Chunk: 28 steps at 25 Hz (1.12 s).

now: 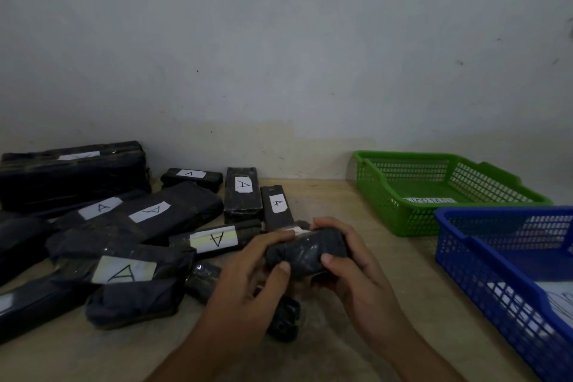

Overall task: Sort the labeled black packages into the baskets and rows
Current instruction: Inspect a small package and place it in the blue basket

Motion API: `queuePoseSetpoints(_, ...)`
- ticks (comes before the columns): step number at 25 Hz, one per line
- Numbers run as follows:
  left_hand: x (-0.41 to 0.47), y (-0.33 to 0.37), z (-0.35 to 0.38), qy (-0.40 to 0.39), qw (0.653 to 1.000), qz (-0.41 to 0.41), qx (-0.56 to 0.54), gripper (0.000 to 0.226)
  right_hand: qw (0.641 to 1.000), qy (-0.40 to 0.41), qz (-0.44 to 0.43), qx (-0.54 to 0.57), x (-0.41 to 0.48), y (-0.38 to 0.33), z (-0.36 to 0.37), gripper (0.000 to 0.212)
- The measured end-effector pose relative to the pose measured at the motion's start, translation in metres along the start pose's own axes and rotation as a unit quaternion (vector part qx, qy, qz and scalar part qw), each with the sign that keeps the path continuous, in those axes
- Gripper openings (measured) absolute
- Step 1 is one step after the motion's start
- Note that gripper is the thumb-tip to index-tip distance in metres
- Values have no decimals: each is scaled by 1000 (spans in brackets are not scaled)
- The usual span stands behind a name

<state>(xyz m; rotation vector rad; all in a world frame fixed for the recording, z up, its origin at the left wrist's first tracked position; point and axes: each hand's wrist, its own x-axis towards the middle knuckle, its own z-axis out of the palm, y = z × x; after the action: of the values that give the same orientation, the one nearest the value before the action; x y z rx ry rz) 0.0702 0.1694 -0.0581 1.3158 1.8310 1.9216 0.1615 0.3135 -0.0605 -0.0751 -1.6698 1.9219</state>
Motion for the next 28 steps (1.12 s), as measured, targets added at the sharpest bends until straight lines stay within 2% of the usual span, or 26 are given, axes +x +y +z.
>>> queuePoseSetpoints(4, 2, 1, -1, 11, 1000, 9, 19, 28, 999, 22, -18, -38, -2, -2, 2, 20)
queuePoseSetpoints(9, 3, 4, -4, 2, 1000, -12, -5, 27, 996, 35, -58, -56, -5, -8, 10, 21)
queuePoseSetpoints(13, 4, -1, -1, 30, 999, -7, 31, 29, 984, 34, -112, -137, -4, -5, 6, 19)
queuePoseSetpoints(16, 6, 1, -2, 48, 998, -17, -25, 28, 980, 40, -134, -142, -3, -2, 4, 25)
queuePoseSetpoints(19, 11, 0, -7, 80, 991, -31, -98, 23, 994, 71, -50, -65, 2, 1, 2, 60)
queuePoseSetpoints(21, 15, -5, -12, 87, 977, -54, -184, 25, 994, 112, 8, -10, 8, 2, -1, 75)
queuePoseSetpoints(23, 20, -10, -15, 100, 946, -80, -298, 28, 987, 153, 37, 8, 12, 2, -6, 74)
queuePoseSetpoints(25, 22, -11, -16, 109, 921, -95, -363, 28, 983, 158, 57, 67, 14, -1, -9, 67)
queuePoseSetpoints(28, 22, -13, -17, 132, 929, -117, -325, 21, 979, 155, 60, 120, 15, -4, -12, 55)
